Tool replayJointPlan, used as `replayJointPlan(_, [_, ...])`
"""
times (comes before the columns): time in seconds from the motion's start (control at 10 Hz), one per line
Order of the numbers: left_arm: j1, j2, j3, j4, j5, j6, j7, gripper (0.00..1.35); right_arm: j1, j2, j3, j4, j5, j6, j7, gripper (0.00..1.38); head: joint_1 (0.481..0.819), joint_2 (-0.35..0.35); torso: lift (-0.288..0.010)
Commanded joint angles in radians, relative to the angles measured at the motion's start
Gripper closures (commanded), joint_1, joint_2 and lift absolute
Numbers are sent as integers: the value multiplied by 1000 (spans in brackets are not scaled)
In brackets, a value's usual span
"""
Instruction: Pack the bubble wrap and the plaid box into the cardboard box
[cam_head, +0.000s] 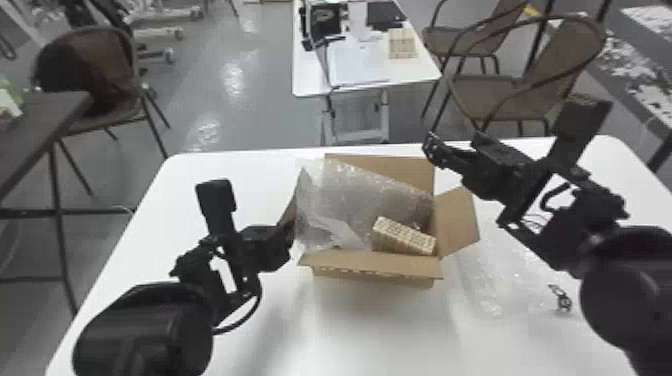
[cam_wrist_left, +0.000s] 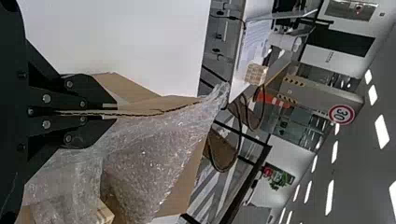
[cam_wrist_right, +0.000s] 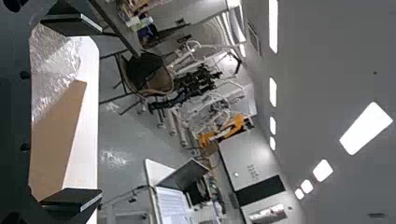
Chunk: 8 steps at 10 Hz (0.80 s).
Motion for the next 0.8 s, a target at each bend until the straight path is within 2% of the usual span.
replayJointPlan(0.0, [1, -1, 4, 0, 2, -5, 0, 1211, 69, 10, -35, 27, 101, -138, 3, 84, 689, 91, -102])
replayJointPlan(0.2, [5, -1, 10, -2, 3, -10, 0, 1211, 150, 23, -104, 48, 196, -259, 27, 84, 695, 47, -102])
replayJointPlan(0.3, [6, -1, 13, -2, 3, -10, 0, 1211, 177, 27, -135, 65, 238, -302, 70, 85, 695, 37, -102])
replayJointPlan(0.6, [6, 1, 12, -2, 3, -10, 0, 1211, 291, 29, -178, 81, 285, -394, 96, 85, 695, -8, -102])
replayJointPlan(0.7, [8, 1, 15, -2, 6, 1, 0, 1211, 319, 38, -189, 90, 285, -399, 96, 85, 695, -17, -102])
